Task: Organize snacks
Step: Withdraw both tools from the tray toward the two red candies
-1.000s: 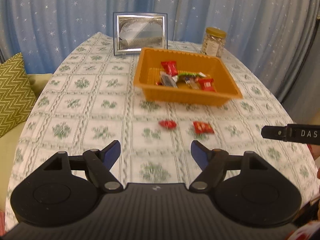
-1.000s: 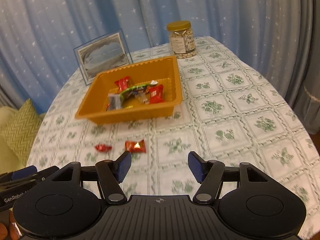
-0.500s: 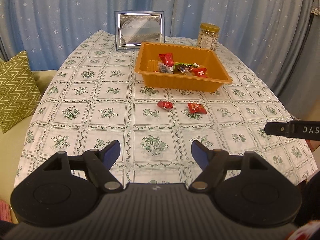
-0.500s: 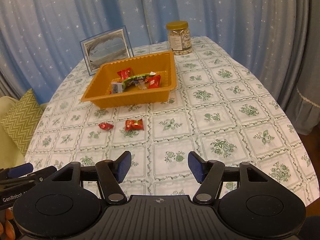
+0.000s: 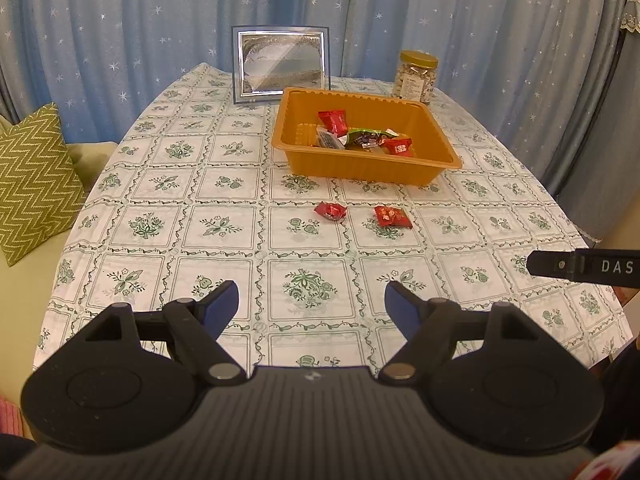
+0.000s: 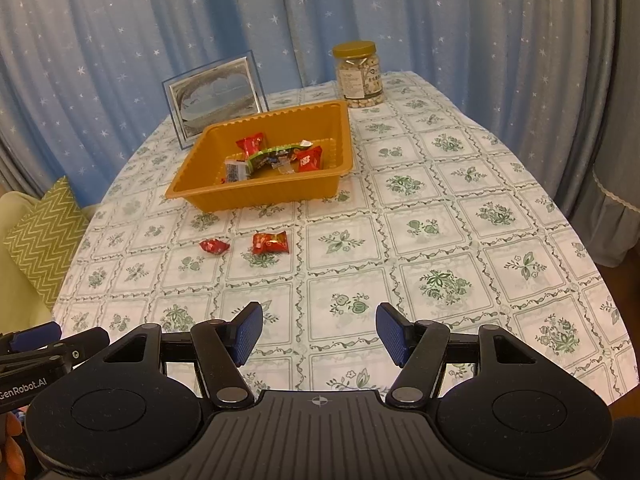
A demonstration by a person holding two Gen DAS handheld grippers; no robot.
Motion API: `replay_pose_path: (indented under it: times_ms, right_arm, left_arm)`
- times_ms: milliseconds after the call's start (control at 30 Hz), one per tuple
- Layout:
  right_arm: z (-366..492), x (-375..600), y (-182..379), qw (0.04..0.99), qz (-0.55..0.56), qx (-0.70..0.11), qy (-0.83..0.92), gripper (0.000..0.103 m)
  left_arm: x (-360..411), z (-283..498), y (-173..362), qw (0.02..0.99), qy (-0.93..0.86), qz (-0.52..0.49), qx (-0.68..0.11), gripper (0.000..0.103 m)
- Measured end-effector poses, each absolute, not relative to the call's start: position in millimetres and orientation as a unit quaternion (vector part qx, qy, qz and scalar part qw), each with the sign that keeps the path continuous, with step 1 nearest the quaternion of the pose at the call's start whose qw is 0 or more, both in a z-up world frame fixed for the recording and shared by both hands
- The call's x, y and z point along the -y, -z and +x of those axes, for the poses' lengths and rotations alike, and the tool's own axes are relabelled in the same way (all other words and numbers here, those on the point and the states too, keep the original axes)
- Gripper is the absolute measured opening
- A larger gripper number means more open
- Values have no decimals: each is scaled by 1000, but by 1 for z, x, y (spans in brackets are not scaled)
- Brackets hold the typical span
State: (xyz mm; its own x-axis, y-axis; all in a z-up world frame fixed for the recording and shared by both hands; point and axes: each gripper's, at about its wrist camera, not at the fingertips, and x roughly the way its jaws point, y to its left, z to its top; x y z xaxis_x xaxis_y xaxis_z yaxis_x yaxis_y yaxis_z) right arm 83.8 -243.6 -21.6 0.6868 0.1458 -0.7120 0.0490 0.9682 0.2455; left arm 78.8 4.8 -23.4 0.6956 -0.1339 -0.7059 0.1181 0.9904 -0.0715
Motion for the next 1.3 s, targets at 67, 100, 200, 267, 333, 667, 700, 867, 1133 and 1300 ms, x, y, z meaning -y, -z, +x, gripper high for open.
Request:
replay_pose_path:
  times_ms: [67, 100, 200, 267, 333, 667, 700, 867, 1133, 1300]
  right_arm:
    - [84, 244, 23, 909, 124, -396, -26, 63]
    - [84, 245, 23, 909, 124, -397, -25, 63]
    - [84, 245, 25, 908, 124, -400, -24, 63]
    - [86, 245, 27, 907, 124, -402, -24, 63]
    - [87, 245, 29, 906, 124, -404, -24, 63]
    - [101, 246, 46, 905, 106, -411, -32, 63]
    - [104, 246, 49, 905, 101, -411, -35, 63]
    - [120, 244, 63, 906, 79, -411, -61, 63]
    - [152, 237, 92, 904, 35, -417, -90, 63]
    - [171, 231, 106, 902, 7, -415, -118, 63]
  left_arm:
    - [-5, 79, 24, 920, 69, -9, -385, 79]
    - [-4, 79, 25, 920, 69, -9, -385, 79]
    - [-4, 79, 26, 920, 69, -9, -385, 80]
    - [-4, 79, 27, 919, 68, -10, -387, 80]
    - [-5, 80, 29, 919, 67, -10, -388, 80]
    - [-9, 91, 40, 916, 60, -6, -397, 81]
    - [-9, 93, 41, 915, 59, -6, -398, 81]
    - [-10, 107, 49, 914, 58, -4, -403, 81]
    - [-8, 138, 64, 911, 57, 5, -408, 81]
    - [-9, 158, 74, 909, 59, 15, -412, 81]
